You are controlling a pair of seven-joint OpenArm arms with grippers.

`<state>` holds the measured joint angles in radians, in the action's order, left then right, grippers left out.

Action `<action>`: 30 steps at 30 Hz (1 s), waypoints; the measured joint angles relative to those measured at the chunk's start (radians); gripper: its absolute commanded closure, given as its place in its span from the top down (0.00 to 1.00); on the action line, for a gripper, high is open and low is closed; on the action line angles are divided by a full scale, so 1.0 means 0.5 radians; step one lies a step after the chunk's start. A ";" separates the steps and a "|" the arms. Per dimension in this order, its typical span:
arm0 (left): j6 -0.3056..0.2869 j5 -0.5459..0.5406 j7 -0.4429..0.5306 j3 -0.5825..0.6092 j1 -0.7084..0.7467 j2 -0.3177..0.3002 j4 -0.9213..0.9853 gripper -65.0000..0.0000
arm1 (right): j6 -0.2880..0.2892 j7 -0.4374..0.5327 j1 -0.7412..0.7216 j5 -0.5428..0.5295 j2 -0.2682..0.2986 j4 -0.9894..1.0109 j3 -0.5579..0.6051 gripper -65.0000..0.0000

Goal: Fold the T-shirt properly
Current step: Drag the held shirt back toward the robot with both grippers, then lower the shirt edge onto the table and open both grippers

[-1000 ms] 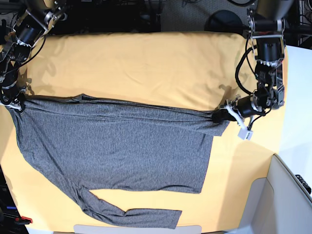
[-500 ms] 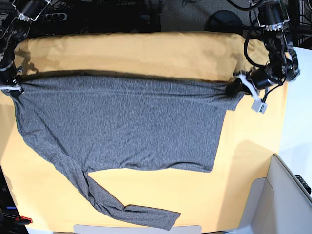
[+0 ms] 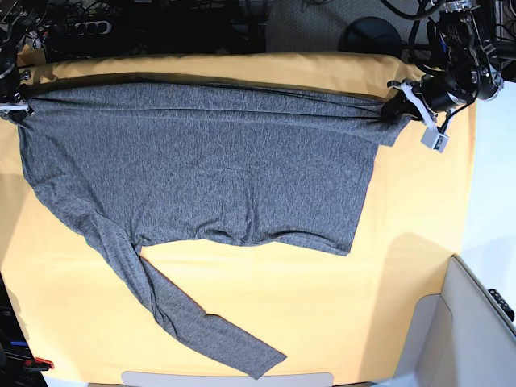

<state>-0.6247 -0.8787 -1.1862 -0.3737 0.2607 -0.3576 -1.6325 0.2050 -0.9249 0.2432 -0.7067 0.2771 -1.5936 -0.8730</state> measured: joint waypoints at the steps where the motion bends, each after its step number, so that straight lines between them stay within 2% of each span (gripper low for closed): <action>1: -0.001 -0.001 -0.001 0.000 0.005 -0.001 0.001 0.00 | 0.000 0.001 0.000 0.000 0.000 0.004 -0.002 0.00; 5: 0.000 -0.002 0.006 0.000 0.021 0.000 0.000 0.00 | -0.002 -0.001 -0.022 0.087 -0.002 0.043 -0.002 0.00; 8: 0.009 0.014 0.003 -0.002 0.040 -0.008 0.000 0.00 | -0.002 0.003 -0.108 0.257 -0.003 0.043 -0.001 0.00; 15: 0.008 0.030 0.008 -0.003 0.071 -0.007 0.001 0.00 | -0.007 0.026 -0.215 0.565 -0.002 0.045 0.183 0.00; 18: 0.009 0.030 0.014 -0.005 0.071 -0.008 0.000 0.00 | -0.009 0.049 -0.220 0.597 -0.009 0.045 0.227 0.00; 22: 0.016 0.049 0.014 -0.005 0.072 -0.012 0.000 0.00 | -0.012 0.052 -0.208 0.675 -0.073 0.045 0.227 0.00; 30: 0.016 0.060 0.015 -0.005 0.072 -0.011 0.006 0.00 | -0.014 0.087 -0.150 0.669 -0.102 0.044 0.230 0.00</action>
<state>-0.6167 -0.8486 -1.1786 -0.3759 0.2966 -0.3634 -1.6295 0.1978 -0.8814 0.1684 -0.3721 0.2260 -1.5715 -0.7582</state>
